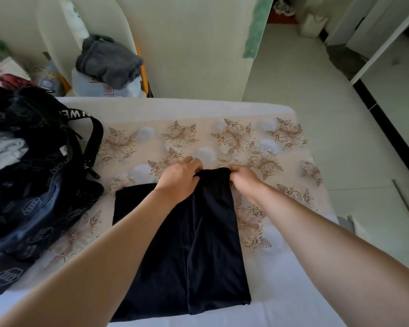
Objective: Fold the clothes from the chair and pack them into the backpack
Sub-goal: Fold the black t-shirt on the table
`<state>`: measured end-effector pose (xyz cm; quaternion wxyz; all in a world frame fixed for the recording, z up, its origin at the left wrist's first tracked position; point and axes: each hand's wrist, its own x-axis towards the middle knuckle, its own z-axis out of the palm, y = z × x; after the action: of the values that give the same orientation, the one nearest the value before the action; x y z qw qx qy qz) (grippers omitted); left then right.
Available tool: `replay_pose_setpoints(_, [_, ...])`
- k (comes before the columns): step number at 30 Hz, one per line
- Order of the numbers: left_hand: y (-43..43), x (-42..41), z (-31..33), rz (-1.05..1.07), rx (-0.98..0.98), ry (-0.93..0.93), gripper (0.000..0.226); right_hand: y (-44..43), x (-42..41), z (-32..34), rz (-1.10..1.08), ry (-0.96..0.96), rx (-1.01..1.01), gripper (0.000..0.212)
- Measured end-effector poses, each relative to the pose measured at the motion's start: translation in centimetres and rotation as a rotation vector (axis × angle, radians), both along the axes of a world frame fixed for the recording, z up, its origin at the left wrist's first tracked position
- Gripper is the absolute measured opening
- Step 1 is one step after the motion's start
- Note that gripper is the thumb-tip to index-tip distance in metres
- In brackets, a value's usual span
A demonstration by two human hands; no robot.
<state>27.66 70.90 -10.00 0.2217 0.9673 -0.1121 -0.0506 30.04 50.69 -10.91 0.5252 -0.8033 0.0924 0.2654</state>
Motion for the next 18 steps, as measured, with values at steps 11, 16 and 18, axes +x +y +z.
replay_pose_setpoints(11, [0.4,1.0,0.4,0.491,-0.277,0.454,0.019,1.7,3.2,0.1,0.177,-0.206,-0.220,0.024])
replay_pose_setpoints(16, [-1.5,-3.2,-2.0,0.172,-0.029,-0.277,0.029,2.2,-0.5,-1.3,0.197,-0.742,-0.668,0.041])
replay_pose_setpoints(18, [-2.4,-5.2,-3.8,-0.013,0.120,-0.224,0.042,2.0,-2.6,-2.3,0.323,-0.857,-0.676,0.041])
